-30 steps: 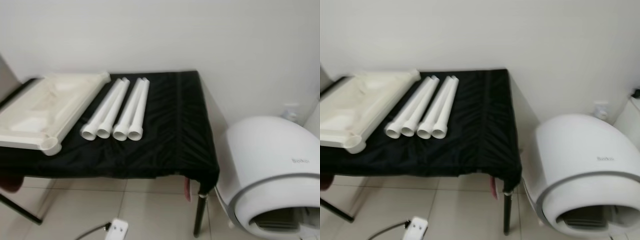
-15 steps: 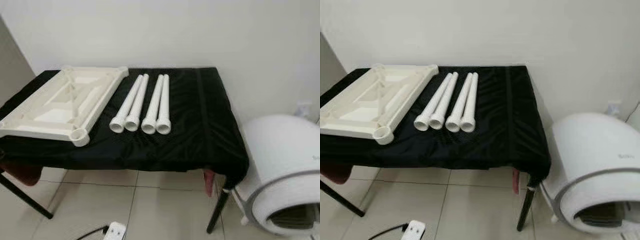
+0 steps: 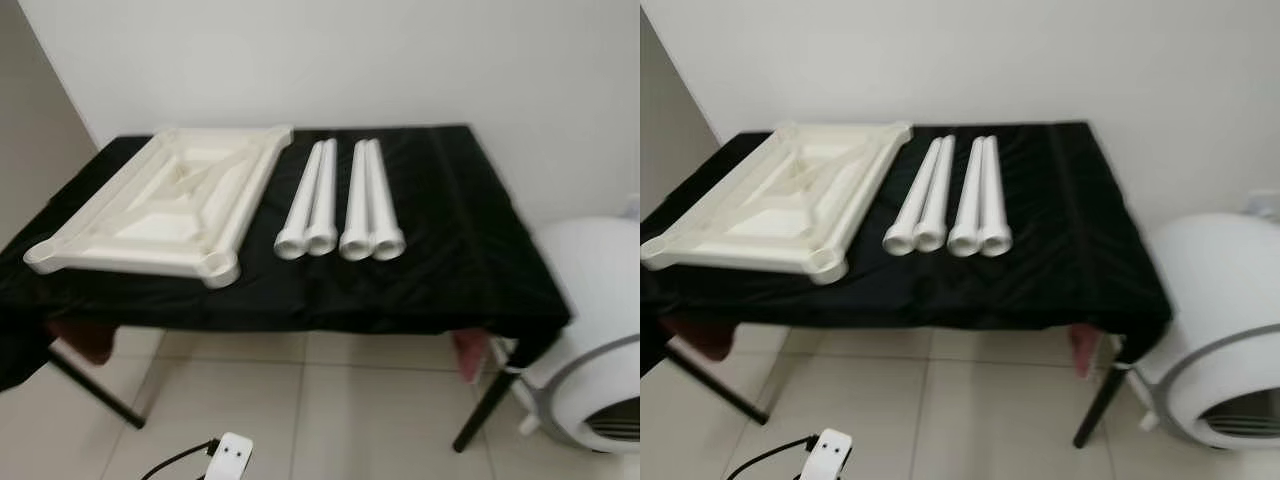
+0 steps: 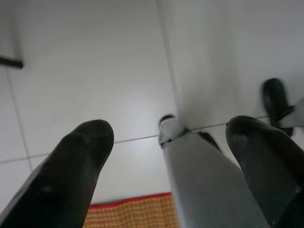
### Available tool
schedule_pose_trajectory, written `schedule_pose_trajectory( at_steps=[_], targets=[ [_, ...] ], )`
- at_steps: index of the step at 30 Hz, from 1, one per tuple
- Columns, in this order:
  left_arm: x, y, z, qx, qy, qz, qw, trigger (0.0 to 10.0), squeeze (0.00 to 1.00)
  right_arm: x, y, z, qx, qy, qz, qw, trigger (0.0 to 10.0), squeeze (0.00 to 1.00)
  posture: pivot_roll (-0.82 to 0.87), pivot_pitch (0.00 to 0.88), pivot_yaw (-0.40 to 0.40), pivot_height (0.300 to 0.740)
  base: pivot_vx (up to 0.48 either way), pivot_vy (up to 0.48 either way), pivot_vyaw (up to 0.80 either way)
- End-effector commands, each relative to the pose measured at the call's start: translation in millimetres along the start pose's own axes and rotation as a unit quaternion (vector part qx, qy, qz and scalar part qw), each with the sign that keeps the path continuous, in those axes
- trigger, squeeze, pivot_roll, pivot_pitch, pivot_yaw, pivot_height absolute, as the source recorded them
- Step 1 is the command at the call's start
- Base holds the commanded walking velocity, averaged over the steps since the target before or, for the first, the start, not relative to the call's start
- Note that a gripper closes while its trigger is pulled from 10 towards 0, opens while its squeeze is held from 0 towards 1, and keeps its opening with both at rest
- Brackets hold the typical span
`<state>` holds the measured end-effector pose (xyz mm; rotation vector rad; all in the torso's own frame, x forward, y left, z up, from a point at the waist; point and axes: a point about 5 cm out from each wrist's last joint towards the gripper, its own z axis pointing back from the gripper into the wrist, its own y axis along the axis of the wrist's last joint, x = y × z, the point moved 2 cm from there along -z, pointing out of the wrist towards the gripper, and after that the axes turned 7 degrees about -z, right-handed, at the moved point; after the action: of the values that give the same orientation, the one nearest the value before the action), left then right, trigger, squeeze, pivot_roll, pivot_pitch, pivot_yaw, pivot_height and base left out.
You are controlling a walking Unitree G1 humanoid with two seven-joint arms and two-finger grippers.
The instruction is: Building children table
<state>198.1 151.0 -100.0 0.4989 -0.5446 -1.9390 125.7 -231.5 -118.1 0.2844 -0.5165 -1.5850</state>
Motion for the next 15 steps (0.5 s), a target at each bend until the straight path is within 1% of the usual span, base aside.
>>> schedule_pose_trajectory(
  at_steps=[1, 6, 15],
  targets=[
    [-3.8, -11.3, 2.5, -0.019, 0.004, 0.001, 1.000, 10.0, 0.00, -20.8, -3.1, -0.2, -0.006, 0.029, -0.005, 1.000, 10.0, 0.00, -0.14, 0.000, 0.100, 0.740, 0.000, 0.409, 0.00],
    [-4.6, -9.0, 2.0, -0.016, 0.009, 0.009, 1.000, 10.0, 0.00, -21.2, -1.0, -0.7, -0.003, 0.029, -0.008, 1.000, 10.0, 0.00, -0.13, 0.000, 0.097, 0.740, 0.000, 0.418, 0.00],
    [-5.6, -7.1, 1.6, -0.014, 0.011, 0.011, 1.000, 10.0, 0.00, -23.3, 2.9, -1.6, 0.001, 0.031, -0.010, 0.999, 10.0, 0.00, -0.13, 0.000, 0.098, 0.740, 0.000, 0.424, 0.00]
  ],
)
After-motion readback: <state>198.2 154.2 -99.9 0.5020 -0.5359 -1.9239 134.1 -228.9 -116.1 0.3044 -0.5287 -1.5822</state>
